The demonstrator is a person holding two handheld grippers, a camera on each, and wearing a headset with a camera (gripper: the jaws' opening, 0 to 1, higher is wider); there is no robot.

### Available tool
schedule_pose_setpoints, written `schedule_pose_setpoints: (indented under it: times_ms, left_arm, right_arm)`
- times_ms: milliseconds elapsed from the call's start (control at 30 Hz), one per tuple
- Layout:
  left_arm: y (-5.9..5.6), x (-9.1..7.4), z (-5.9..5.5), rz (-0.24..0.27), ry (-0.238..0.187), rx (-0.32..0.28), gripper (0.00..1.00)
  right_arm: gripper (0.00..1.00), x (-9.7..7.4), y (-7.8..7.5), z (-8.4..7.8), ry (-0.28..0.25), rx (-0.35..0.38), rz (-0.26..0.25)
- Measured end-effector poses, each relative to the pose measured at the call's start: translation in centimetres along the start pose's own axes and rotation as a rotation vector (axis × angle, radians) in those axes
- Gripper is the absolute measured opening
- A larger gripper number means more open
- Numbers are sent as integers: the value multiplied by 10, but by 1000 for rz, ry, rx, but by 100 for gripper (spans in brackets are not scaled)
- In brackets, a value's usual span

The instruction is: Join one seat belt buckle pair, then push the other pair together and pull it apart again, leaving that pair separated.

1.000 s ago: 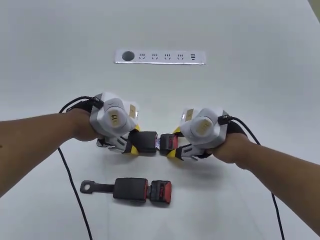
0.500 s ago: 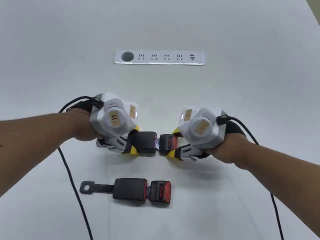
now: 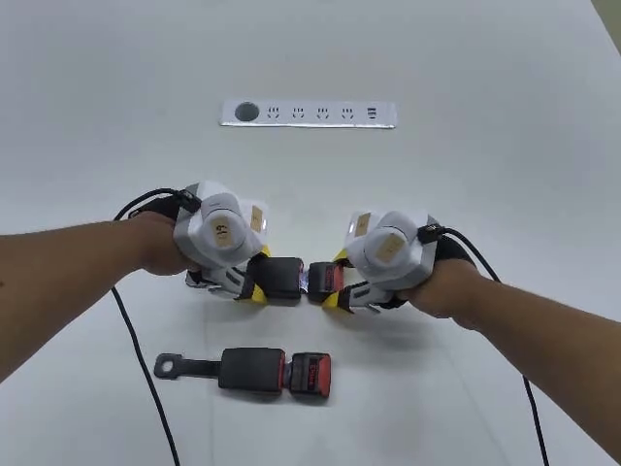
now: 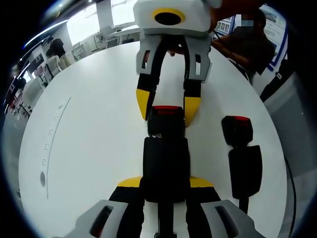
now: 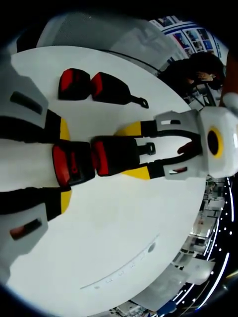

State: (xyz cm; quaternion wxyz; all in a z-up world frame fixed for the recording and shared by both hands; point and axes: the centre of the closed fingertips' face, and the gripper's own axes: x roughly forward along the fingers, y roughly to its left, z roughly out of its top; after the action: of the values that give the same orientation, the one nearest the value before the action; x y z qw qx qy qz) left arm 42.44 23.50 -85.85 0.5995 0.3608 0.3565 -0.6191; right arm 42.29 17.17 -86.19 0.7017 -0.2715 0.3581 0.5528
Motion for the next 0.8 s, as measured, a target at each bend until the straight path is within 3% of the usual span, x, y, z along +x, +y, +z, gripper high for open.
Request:
schedule_pose_setpoints:
  times_ms: [800]
  left_arm:
    - [0, 0, -1, -3, 8, 2, 33]
  right_arm:
    - [33, 0, 0, 0, 11, -1, -2]
